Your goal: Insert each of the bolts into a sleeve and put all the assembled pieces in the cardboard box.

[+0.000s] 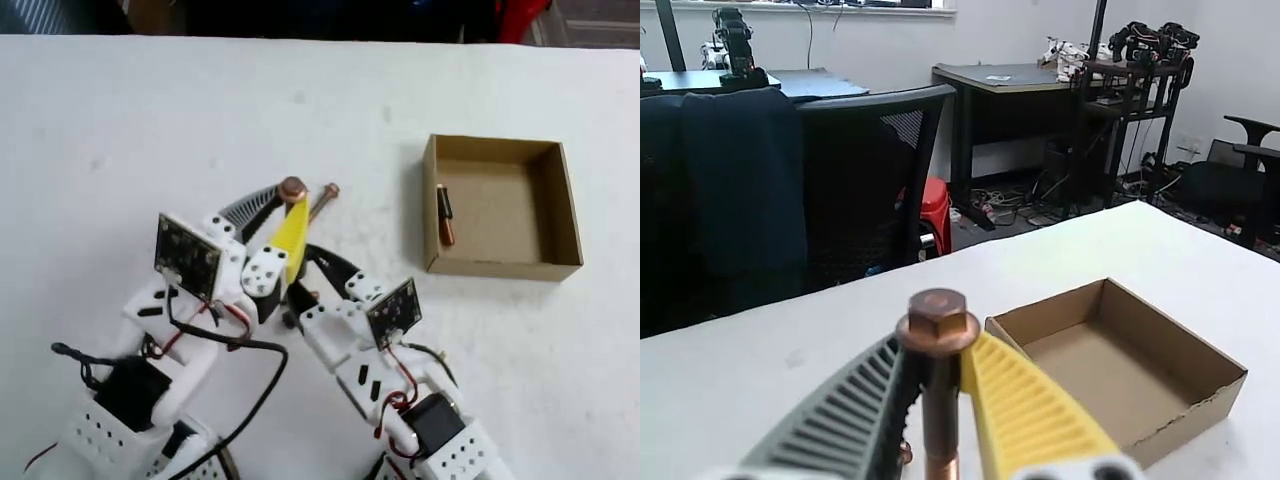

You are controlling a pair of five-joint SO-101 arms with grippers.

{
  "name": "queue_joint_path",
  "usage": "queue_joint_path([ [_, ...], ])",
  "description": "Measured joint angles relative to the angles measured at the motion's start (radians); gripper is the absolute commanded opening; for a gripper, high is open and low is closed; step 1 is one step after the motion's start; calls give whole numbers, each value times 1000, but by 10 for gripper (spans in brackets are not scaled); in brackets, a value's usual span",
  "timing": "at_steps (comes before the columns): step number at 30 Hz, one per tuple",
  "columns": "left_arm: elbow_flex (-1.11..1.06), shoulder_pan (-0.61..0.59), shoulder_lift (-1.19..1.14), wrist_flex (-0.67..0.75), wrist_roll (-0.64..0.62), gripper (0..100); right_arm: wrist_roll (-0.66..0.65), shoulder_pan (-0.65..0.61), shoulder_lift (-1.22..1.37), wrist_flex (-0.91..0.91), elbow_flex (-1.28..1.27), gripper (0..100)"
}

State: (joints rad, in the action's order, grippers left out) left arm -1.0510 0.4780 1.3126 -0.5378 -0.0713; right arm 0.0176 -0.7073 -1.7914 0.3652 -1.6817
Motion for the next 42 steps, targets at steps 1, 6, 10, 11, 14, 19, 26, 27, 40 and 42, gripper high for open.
queue_joint_path([
  [1, 0, 0, 0, 0, -5, 23, 0, 0, 0, 0, 0, 17],
  [6, 0, 0, 0, 0, -60, 23, 0, 0, 0, 0, 0, 17],
  [10, 0, 0, 0, 0, -66, 23, 0, 0, 0, 0, 0, 17],
  [11, 0, 0, 0, -5, -66, 23, 0, 0, 0, 0, 0, 17],
  [14, 0, 12, 0, -20, -66, 23, 0, 0, 0, 0, 0, 17],
  [19, 0, 21, 0, -21, -66, 23, 0, 0, 0, 0, 0, 17],
  [26, -6, 21, 0, -25, -66, 23, 0, 0, 0, 0, 0, 17],
  [27, -14, 21, 0, -31, -66, 23, 0, 0, 0, 0, 0, 17],
  [40, -176, 21, 184, -31, -66, 23, -3, -3, 0, 2, 0, 17],
  [42, -196, 21, 201, -29, -66, 23, -3, -3, 0, 2, 0, 17],
])
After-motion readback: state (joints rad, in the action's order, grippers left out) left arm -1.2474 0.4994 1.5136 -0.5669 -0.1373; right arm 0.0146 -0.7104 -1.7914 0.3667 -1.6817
